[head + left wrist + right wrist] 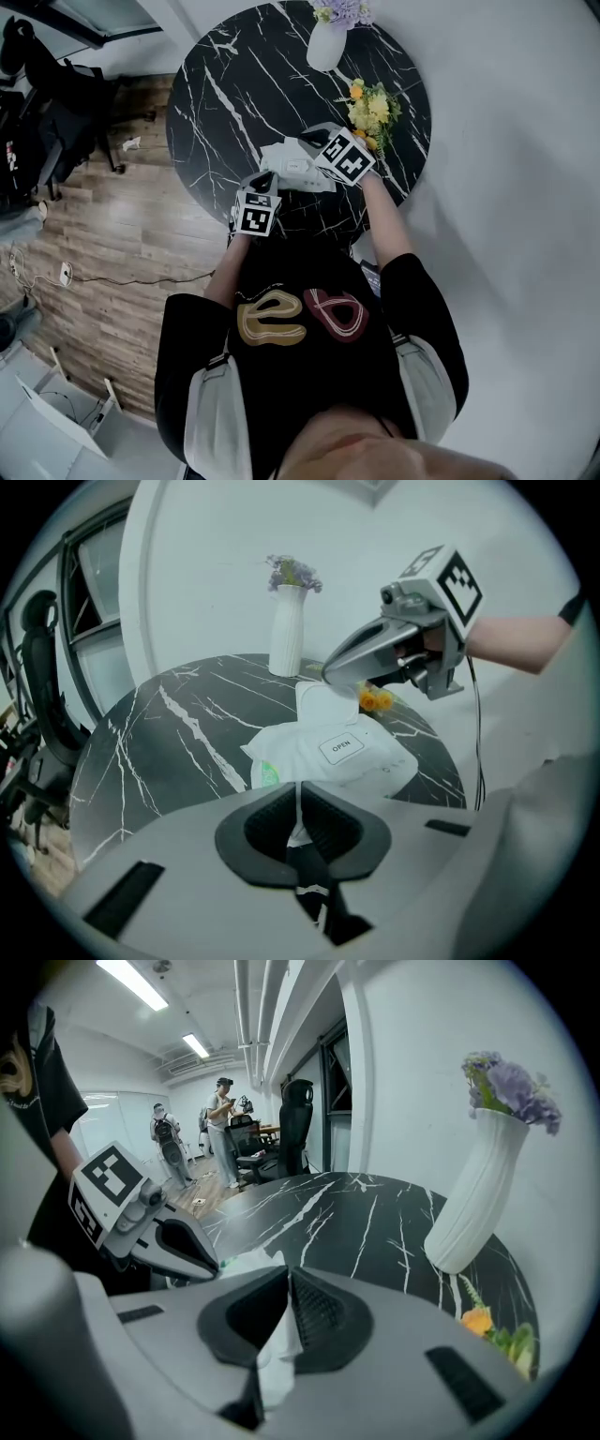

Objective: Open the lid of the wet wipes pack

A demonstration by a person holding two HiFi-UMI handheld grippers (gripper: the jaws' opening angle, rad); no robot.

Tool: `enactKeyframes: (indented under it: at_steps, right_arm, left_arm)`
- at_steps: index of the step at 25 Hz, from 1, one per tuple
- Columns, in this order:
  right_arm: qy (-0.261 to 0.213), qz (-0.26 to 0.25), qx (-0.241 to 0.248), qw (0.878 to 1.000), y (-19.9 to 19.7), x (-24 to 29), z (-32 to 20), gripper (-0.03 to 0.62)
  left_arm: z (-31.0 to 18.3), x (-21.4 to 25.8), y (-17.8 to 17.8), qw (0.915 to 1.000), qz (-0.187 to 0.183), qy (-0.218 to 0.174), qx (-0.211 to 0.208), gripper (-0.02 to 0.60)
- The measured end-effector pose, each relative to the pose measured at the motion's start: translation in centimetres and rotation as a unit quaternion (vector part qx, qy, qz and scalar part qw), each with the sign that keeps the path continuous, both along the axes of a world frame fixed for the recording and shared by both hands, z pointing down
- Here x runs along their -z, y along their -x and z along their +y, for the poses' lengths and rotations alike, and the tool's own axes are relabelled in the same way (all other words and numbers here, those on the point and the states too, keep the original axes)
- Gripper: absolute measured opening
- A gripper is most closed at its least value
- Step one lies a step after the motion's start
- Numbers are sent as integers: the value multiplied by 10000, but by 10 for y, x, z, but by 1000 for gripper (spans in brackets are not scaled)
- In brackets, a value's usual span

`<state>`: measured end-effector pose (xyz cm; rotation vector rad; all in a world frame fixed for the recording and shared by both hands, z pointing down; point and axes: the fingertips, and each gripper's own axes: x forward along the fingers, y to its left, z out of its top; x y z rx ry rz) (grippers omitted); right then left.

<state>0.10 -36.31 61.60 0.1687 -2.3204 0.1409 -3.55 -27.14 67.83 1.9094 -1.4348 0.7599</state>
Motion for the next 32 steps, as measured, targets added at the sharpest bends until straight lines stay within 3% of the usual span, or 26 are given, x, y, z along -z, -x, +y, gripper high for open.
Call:
enactKeyframes:
  at_steps: [9, 32]
  right_arm:
    - [122, -15, -103, 9999, 4, -9, -14, 27]
    - [1064, -145, -732, 9915, 3, -38, -33, 42]
  left_arm:
    - [1, 5, 0, 9998, 182, 30, 36, 28]
    - [-1, 3, 0, 9997, 237, 8, 2, 28]
